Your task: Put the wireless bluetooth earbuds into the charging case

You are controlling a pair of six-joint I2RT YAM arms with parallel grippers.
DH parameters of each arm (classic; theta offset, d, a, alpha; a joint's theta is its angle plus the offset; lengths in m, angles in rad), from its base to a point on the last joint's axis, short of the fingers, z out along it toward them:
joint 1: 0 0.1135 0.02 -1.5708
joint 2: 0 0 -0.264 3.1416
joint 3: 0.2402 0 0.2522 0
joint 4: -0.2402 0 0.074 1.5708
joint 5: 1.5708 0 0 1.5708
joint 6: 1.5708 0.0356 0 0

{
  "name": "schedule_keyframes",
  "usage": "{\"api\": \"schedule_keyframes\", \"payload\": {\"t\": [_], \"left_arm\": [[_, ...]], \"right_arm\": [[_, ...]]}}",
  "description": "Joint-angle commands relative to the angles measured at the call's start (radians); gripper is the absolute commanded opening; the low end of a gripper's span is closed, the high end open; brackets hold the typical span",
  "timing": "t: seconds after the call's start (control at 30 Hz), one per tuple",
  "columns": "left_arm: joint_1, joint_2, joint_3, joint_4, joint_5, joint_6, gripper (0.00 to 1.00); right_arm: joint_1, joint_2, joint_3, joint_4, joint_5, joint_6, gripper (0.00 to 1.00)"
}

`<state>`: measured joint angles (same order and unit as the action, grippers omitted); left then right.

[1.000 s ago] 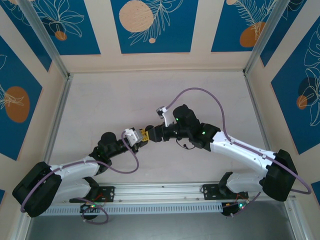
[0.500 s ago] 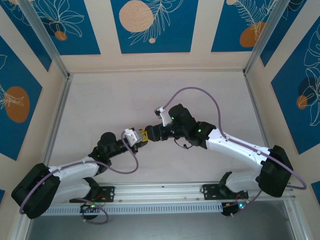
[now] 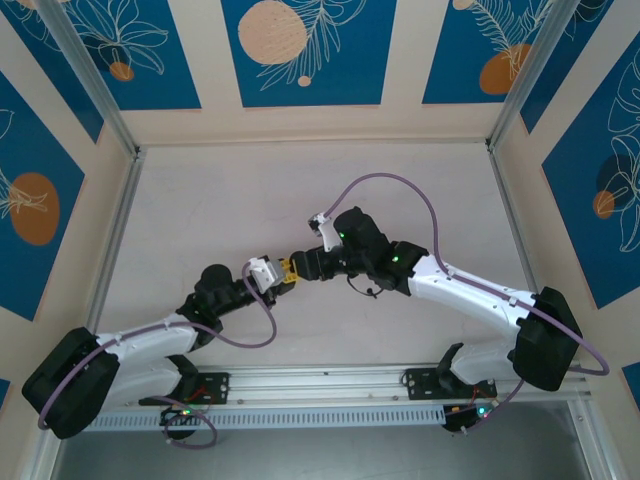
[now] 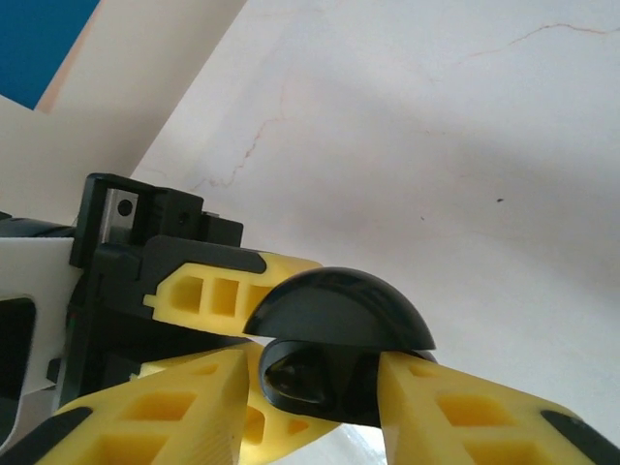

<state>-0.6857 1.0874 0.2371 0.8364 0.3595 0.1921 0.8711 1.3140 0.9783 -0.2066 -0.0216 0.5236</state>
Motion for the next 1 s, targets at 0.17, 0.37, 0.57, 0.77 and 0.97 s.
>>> {"api": "schedule_keyframes", "payload": {"t": [0.17, 0.37, 0.57, 0.77, 0.97], "left_arm": [[-0.010, -0.021, 0.023, 0.010, -0.003, 0.010, 0.06], [-0.010, -0.019, 0.016, 0.009, -0.004, 0.011, 0.06], [-0.010, -0.015, -0.005, 0.025, 0.023, 0.022, 0.06], [-0.010, -0.015, -0.012, -0.004, 0.101, 0.049, 0.06], [-0.010, -0.016, 0.004, -0.082, 0.191, 0.070, 0.06]], "right_arm": [[-0.002, -0.002, 0.020, -0.034, 0.025, 0.006, 0.35], [-0.014, -0.058, -0.018, 0.028, -0.021, 0.004, 0.39], [-0.089, -0.143, -0.051, -0.029, -0.092, -0.012, 0.40], [-0.211, -0.156, -0.025, -0.270, -0.141, -0.056, 0.40], [-0.318, -0.044, 0.024, -0.532, -0.115, -0.126, 0.40]]}}
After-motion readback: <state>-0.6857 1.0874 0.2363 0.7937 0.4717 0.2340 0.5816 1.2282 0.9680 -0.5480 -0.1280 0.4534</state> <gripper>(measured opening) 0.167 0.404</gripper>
